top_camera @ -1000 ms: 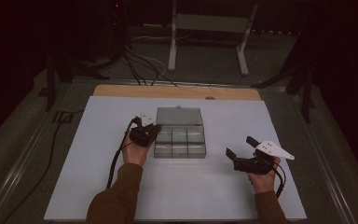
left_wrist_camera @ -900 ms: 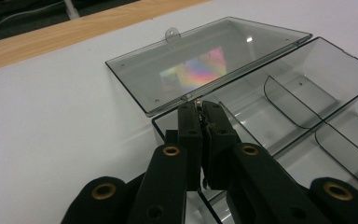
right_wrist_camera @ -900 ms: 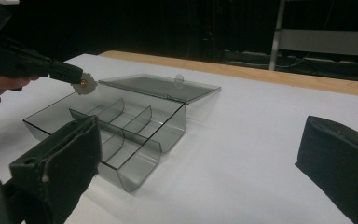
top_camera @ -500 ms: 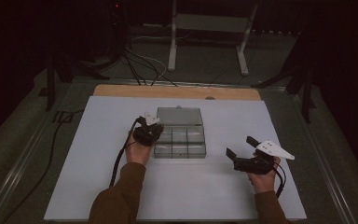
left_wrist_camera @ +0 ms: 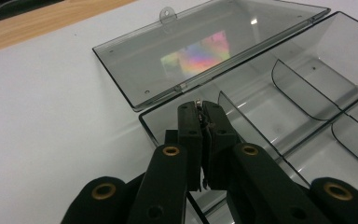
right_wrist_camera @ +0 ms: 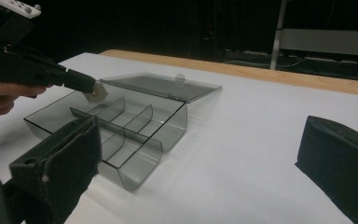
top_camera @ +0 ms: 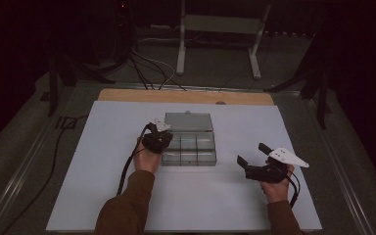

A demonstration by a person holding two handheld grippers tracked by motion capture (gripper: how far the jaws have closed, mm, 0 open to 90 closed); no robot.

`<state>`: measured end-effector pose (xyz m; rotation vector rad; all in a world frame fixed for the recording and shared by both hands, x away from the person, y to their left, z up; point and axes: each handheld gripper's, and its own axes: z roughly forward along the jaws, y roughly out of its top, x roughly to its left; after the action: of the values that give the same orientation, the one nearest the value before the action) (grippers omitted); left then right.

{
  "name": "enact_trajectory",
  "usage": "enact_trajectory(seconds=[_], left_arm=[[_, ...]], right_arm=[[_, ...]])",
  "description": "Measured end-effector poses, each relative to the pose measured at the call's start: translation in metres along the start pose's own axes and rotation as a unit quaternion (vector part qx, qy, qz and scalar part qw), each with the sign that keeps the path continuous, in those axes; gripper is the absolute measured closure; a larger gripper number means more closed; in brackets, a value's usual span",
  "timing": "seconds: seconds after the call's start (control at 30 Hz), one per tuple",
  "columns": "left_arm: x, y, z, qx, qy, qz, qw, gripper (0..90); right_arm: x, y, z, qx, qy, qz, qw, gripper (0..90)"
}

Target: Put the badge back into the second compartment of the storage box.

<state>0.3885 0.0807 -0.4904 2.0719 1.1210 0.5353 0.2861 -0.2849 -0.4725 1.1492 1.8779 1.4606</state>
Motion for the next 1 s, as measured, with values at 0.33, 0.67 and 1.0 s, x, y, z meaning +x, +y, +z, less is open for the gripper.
enact_trajectory(seconds=[0.33, 0.67, 1.0], left_arm=[[-0.005, -0.001, 0.005, 0.001, -0.003, 0.000, 1.0000, 89.7], [-0.014, 0.008, 0.005, -0.009, -0.011, 0.005, 0.9999, 89.7], [-0.023, 0.013, 0.006, -0.018, -0.021, 0.009, 0.9996, 89.7]], right_arm=[[0.000, 0.000, 0.000, -0.001, 0.000, 0.000, 1.0000, 0.0], [0.000, 0.000, 0.000, -0.001, -0.001, 0.000, 1.0000, 0.0], [0.000, 0.000, 0.000, 0.000, 0.000, -0.001, 1.0000, 0.0]])
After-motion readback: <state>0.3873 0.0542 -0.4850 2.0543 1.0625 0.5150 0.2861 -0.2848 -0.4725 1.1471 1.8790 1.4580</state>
